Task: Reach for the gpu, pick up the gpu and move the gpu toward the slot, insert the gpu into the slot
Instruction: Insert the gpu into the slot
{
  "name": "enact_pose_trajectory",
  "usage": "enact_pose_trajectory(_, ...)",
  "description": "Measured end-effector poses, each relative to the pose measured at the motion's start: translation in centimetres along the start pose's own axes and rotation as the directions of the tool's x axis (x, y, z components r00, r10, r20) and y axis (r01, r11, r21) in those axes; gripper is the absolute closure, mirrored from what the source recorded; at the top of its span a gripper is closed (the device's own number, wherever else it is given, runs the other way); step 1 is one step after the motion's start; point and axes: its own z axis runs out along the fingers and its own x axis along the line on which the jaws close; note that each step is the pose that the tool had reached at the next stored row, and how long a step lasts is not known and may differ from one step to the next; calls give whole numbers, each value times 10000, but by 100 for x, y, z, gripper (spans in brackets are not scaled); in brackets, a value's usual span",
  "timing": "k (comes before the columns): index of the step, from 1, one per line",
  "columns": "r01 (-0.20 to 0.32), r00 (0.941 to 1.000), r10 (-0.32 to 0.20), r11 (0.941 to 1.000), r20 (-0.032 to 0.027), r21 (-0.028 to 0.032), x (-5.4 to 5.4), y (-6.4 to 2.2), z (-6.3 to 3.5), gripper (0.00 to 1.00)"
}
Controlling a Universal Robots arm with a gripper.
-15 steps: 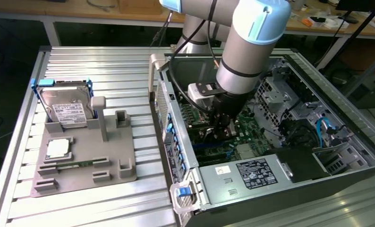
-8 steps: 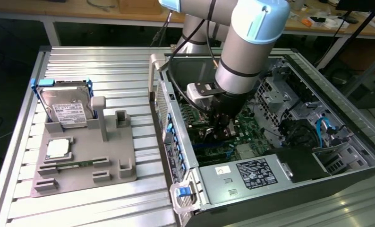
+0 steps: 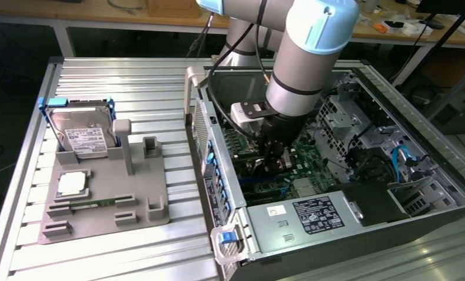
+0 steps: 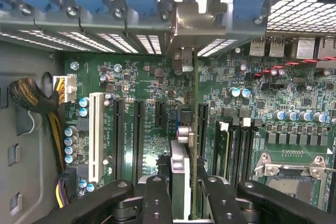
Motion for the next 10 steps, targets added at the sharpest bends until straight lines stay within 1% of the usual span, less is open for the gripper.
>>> enact_pose_trajectory(4, 7, 10000, -7, 10000, -2, 0, 0, -8, -8, 72)
enact_pose_trajectory(6, 8, 10000, -8, 10000, -1, 14, -13, -3, -32, 72)
enact_pose_trajectory(10, 9, 10000, -9, 10000, -1, 20, -17, -6, -37, 72)
